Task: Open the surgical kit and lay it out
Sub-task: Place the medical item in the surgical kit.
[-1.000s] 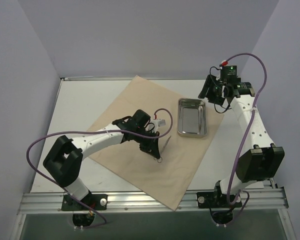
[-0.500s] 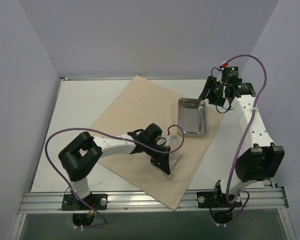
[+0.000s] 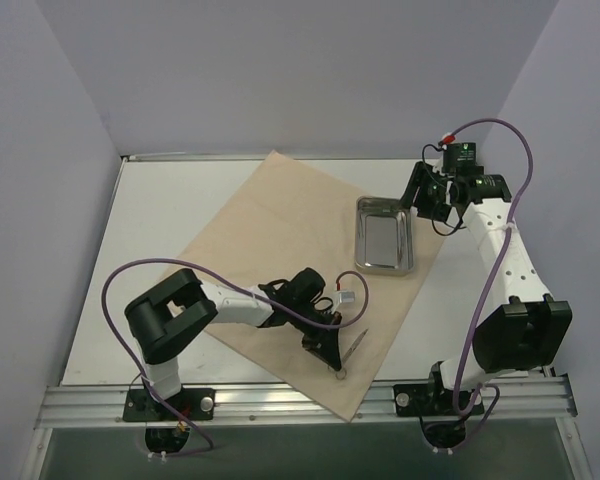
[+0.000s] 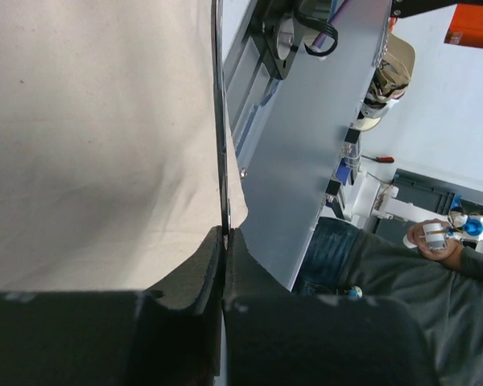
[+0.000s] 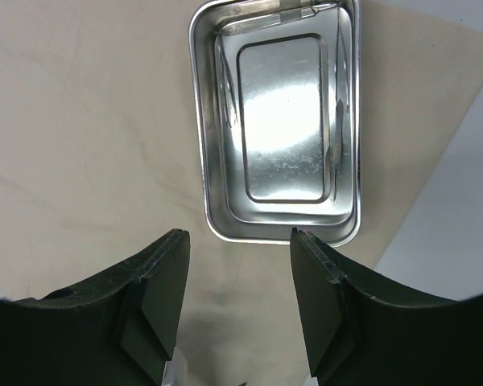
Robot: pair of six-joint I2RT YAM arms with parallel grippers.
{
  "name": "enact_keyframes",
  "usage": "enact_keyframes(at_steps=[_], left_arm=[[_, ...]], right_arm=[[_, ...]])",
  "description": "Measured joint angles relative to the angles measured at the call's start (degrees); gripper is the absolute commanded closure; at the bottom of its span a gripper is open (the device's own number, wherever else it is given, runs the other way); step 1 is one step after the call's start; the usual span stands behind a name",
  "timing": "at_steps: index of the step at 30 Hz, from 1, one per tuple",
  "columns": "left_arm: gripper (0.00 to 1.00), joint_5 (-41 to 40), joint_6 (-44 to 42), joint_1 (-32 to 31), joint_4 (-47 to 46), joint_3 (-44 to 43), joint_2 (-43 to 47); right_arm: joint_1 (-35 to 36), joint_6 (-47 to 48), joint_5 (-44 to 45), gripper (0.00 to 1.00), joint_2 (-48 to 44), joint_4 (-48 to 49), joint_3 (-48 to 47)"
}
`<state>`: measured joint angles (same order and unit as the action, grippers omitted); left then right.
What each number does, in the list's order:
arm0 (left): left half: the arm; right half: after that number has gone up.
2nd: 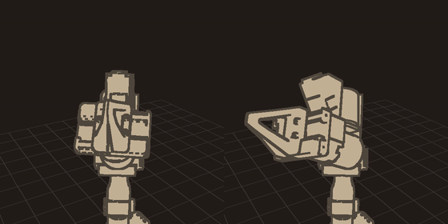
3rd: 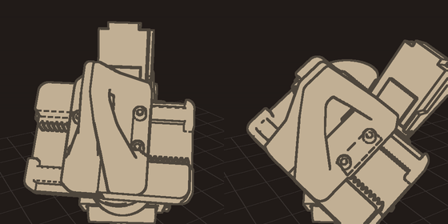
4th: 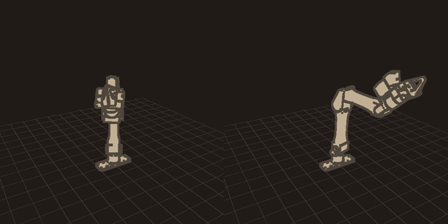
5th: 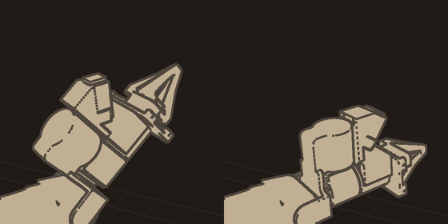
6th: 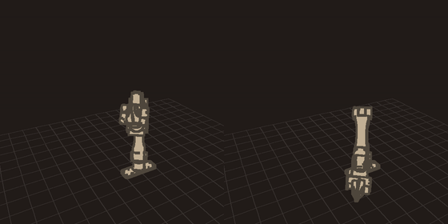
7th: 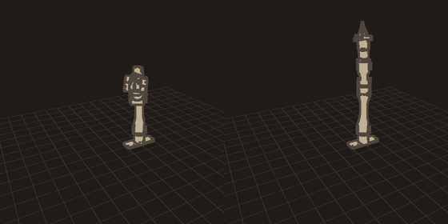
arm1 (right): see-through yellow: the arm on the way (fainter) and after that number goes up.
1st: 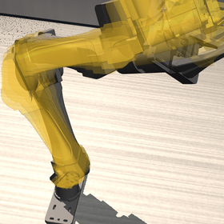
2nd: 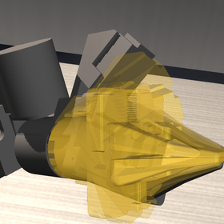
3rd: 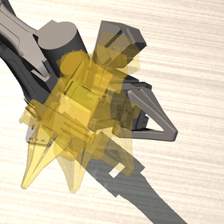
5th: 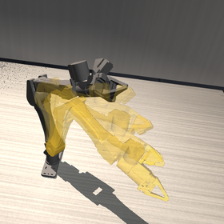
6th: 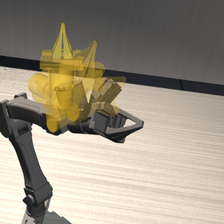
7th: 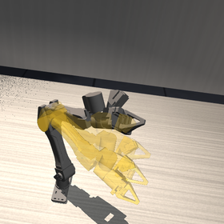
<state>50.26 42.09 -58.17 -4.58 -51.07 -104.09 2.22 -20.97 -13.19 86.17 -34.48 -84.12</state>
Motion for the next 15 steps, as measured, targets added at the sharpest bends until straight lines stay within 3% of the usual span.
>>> enact_keyframes(at_steps=[15], left_arm=[[0.98,-2.8,4.9,-2.2,-4.7,0.2,-3.7]], right_arm=[[0.0,0.0,-0.6,0.47,-1.2,0.6,1.2]])
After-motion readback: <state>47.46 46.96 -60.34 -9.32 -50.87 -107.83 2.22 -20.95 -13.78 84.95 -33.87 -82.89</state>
